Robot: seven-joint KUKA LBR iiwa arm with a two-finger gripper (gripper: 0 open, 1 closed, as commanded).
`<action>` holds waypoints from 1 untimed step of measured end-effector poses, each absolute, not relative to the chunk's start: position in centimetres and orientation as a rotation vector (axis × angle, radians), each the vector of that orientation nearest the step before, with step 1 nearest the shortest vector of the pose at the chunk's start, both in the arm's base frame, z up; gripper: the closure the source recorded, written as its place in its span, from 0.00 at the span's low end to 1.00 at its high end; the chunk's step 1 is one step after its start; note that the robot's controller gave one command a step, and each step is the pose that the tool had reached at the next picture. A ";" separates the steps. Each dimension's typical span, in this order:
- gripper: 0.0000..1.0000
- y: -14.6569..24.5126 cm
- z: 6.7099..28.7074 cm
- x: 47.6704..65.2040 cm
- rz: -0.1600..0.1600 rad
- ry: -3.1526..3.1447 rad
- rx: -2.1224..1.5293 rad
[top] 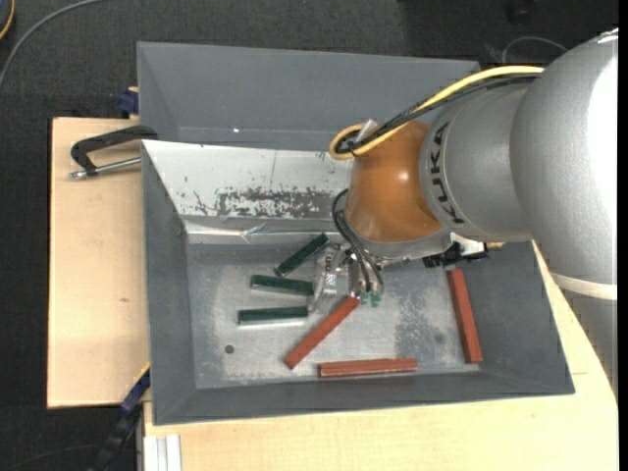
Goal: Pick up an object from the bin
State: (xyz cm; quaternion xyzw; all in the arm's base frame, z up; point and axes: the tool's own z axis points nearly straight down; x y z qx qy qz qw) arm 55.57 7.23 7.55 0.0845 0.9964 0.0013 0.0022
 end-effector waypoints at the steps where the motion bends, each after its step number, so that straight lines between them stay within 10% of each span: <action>1: 1.00 7.1 23.9 56.4 0.007 3.109 0.335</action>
Offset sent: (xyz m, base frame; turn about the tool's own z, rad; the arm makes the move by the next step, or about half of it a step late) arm 0.0054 -0.0021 0.1567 0.0464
